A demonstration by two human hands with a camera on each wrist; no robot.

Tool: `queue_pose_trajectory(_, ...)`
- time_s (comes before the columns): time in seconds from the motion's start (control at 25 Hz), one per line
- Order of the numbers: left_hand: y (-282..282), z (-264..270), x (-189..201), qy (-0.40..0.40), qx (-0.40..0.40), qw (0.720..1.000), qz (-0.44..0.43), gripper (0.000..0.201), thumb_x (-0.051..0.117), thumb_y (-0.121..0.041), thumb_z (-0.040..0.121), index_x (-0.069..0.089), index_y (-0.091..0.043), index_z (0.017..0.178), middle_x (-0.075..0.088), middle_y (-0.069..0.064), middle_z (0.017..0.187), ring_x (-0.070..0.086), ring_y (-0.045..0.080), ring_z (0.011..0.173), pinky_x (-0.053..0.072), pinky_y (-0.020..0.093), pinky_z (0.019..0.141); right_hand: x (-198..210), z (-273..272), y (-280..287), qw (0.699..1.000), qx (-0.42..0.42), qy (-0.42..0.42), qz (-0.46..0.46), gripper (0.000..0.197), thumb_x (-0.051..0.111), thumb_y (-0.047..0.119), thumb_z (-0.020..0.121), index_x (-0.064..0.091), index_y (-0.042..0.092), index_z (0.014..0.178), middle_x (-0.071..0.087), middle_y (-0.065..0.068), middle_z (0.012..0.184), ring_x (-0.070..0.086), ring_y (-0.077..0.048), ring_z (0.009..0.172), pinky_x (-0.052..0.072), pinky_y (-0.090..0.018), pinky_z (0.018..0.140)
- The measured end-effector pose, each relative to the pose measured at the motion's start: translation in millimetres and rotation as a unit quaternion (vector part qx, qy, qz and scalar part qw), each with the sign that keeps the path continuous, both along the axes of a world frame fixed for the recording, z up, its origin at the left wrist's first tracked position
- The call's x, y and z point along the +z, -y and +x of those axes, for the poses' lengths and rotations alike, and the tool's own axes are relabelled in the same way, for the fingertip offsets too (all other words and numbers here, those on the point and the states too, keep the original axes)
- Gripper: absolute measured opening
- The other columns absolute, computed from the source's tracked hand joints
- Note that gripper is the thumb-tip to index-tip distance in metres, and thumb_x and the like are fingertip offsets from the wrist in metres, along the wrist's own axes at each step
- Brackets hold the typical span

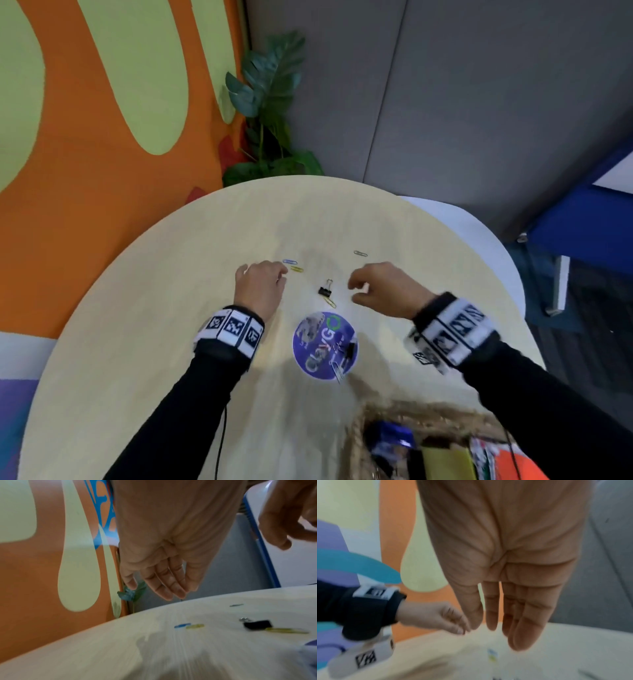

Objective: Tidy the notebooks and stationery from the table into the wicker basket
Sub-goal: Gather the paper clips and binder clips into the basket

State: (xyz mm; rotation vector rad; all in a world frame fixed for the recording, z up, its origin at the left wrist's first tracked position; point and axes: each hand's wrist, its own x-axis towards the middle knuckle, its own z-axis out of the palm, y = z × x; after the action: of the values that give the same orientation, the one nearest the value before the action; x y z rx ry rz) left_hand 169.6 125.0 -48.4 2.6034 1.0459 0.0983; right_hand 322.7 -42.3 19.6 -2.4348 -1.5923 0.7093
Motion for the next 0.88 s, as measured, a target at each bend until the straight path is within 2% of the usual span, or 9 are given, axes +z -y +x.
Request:
queue_pose_trajectory(0.08, -20, 17, -16, -0.036, 0.006, 0.999, 0.004, 0.024, 0.048, -0.027, 0.094, 0.062, -0.027, 0.113, 0.067, -0.004, 0.112, 0.059, 0.019, 0.106, 0.031, 0.037, 0.101, -38, 7, -41, 1.000, 0.000, 0.006, -0.029, 0.027, 0.059, 0.022, 0.087, 0.062, 0.011, 0.111, 0.063, -0.012, 0.114, 0.057, -0.028, 0.105, 0.043, -0.032, 0.086)
queue_pose_trajectory(0.16, -30, 28, -27, -0.057, 0.003, 0.998, 0.011, 0.023, 0.048, -0.029, 0.094, 0.063, -0.029, 0.111, 0.065, -0.004, 0.110, 0.058, 0.019, 0.104, 0.029, 0.036, 0.097, -66, 9, -67, 0.999, -0.008, 0.004, -0.033, 0.029, 0.060, 0.023, 0.086, 0.061, 0.010, 0.112, 0.061, -0.012, 0.115, 0.056, -0.029, 0.106, 0.042, -0.032, 0.085)
queue_pose_trajectory(0.28, -39, 38, -38, -0.028, -0.014, 0.999, 0.011, 0.019, 0.054, -0.028, 0.092, 0.067, -0.031, 0.106, 0.066, -0.005, 0.107, 0.057, 0.018, 0.102, 0.028, 0.037, 0.093, -94, 6, -88, 0.999, -0.022, 0.000, -0.024, 0.024, 0.056, 0.025, 0.087, 0.063, 0.010, 0.105, 0.058, -0.012, 0.108, 0.059, -0.032, 0.096, 0.041, -0.031, 0.074)
queue_pose_trajectory(0.4, -44, 46, -43, -0.012, -0.034, 0.999, 0.001, 0.017, 0.057, -0.028, 0.090, 0.068, -0.030, 0.103, 0.066, -0.006, 0.106, 0.056, 0.017, 0.102, 0.027, 0.036, 0.092, -106, 5, -94, 0.999, -0.021, 0.009, -0.033, 0.020, 0.053, 0.020, 0.087, 0.064, 0.004, 0.092, 0.056, -0.014, 0.097, 0.059, -0.034, 0.083, 0.039, -0.030, 0.067)
queue_pose_trajectory(0.48, -45, 52, -47, -0.028, -0.048, 0.998, 0.003, 0.018, 0.057, -0.028, 0.090, 0.068, -0.030, 0.104, 0.065, -0.006, 0.108, 0.054, 0.016, 0.104, 0.028, 0.036, 0.093, -110, 7, -96, 0.998, -0.021, 0.016, -0.049, 0.020, 0.053, 0.016, 0.087, 0.065, 0.000, 0.088, 0.051, -0.013, 0.088, 0.052, -0.030, 0.075, 0.036, -0.030, 0.066)
queue_pose_trajectory(0.56, -46, 56, -50, -0.046, -0.056, 0.997, 0.000, 0.019, 0.058, -0.029, 0.088, 0.069, -0.030, 0.104, 0.065, -0.005, 0.109, 0.053, 0.016, 0.105, 0.028, 0.036, 0.093, -112, 9, -97, 0.998, -0.027, 0.022, -0.059, 0.020, 0.053, 0.014, 0.087, 0.065, -0.001, 0.086, 0.048, -0.010, 0.085, 0.047, -0.025, 0.073, 0.035, -0.030, 0.066)
queue_pose_trajectory(0.72, -48, 64, -52, -0.081, -0.079, 0.994, 0.000, 0.018, 0.060, -0.028, 0.088, 0.073, -0.029, 0.099, 0.065, -0.005, 0.109, 0.053, 0.017, 0.106, 0.030, 0.035, 0.090, -107, 12, -96, 0.996, -0.069, -0.005, -0.053, 0.014, 0.060, 0.015, 0.084, 0.067, 0.003, 0.084, 0.063, -0.014, 0.094, 0.061, -0.030, 0.084, 0.041, -0.029, 0.066)
queue_pose_trajectory(0.88, -48, 71, -49, -0.134, -0.123, 0.983, 0.035, 0.020, 0.057, -0.024, 0.091, 0.073, -0.026, 0.101, 0.064, 0.000, 0.112, 0.052, 0.022, 0.109, 0.036, 0.037, 0.086, -54, 17, -74, 0.997, -0.078, -0.031, -0.002, 0.014, 0.070, 0.017, 0.077, 0.072, 0.007, 0.086, 0.070, -0.010, 0.094, 0.064, -0.024, 0.087, 0.038, -0.024, 0.068)
